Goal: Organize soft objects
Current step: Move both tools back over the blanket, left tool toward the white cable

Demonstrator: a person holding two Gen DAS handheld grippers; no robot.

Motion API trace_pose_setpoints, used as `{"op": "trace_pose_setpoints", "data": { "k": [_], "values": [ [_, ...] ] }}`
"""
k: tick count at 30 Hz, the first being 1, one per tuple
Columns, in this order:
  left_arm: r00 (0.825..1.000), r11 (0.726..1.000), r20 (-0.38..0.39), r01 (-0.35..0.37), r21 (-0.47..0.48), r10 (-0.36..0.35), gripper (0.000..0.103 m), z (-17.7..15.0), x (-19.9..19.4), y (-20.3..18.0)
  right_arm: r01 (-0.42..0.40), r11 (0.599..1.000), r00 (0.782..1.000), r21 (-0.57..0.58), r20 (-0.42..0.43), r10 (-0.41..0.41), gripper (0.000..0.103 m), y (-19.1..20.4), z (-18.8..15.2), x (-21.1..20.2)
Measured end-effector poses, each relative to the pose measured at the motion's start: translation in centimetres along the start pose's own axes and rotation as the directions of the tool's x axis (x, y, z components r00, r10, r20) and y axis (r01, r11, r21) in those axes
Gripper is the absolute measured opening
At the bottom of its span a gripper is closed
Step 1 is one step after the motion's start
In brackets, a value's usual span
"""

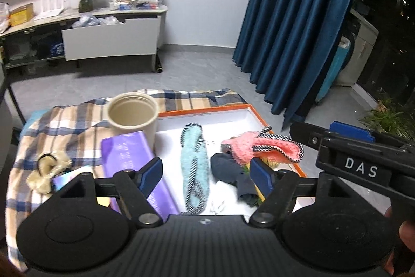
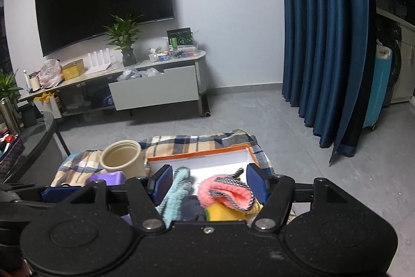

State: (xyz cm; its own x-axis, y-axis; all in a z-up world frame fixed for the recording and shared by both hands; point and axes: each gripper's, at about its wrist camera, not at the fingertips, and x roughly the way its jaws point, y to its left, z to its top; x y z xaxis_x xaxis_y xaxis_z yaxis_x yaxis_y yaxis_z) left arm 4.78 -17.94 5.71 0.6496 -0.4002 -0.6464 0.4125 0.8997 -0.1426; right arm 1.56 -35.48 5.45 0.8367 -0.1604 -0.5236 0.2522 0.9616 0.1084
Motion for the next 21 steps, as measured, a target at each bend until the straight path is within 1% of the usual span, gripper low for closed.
{"op": "trace_pose_setpoints", "data": {
  "k": [3,5,10,14,16,18,21],
  "values": [
    [1.0,1.0,0.016,-0.018,-0.013,0.018,0.079,-0.2,-1.3,0.4,-0.015,1.0,1.0,-0.003,0.012,0.015,0.077,0.5,0.1,-0.7],
    [0.999,0.999,0.032,-0.042,-0.016,0.043,0.081,-0.5,-2.5,0.6,-0.029,1.0,0.999,-0.008,0.018,0.03,0.077,1.0,0.1,-1.1],
    [0.992,0.992,0.056,-0.113,-0.056,0.116,0.082,-1.4,-5.2,1.2,-0.077,0.996,0.996,-0.032,0.031,0.078,0.077,2.3,-0.1,-2.4],
    [0.986,0.986,0.078,-0.142,-0.092,0.149,0.083,-2.2,-8.1,2.2,-0.111,0.993,0.993,-0.046,0.036,0.113,0.077,3.1,-0.3,-3.2],
    [0.984,0.981,0.08,-0.145,-0.128,0.156,0.083,-2.4,-9.9,2.9,-0.131,0.99,0.99,-0.052,0.043,0.133,0.077,3.6,-0.3,-3.8],
    [0.986,0.977,0.083,-0.132,-0.166,0.147,0.083,-2.4,-12.0,3.4,-0.148,0.988,0.987,-0.054,0.052,0.15,0.077,4.1,-0.3,-4.3],
    [0.983,0.975,0.122,-0.109,-0.193,0.134,0.087,-2.2,-15.2,3.2,-0.178,0.982,0.981,-0.057,0.068,0.182,0.077,4.5,-0.2,-5.1]
  ]
}}
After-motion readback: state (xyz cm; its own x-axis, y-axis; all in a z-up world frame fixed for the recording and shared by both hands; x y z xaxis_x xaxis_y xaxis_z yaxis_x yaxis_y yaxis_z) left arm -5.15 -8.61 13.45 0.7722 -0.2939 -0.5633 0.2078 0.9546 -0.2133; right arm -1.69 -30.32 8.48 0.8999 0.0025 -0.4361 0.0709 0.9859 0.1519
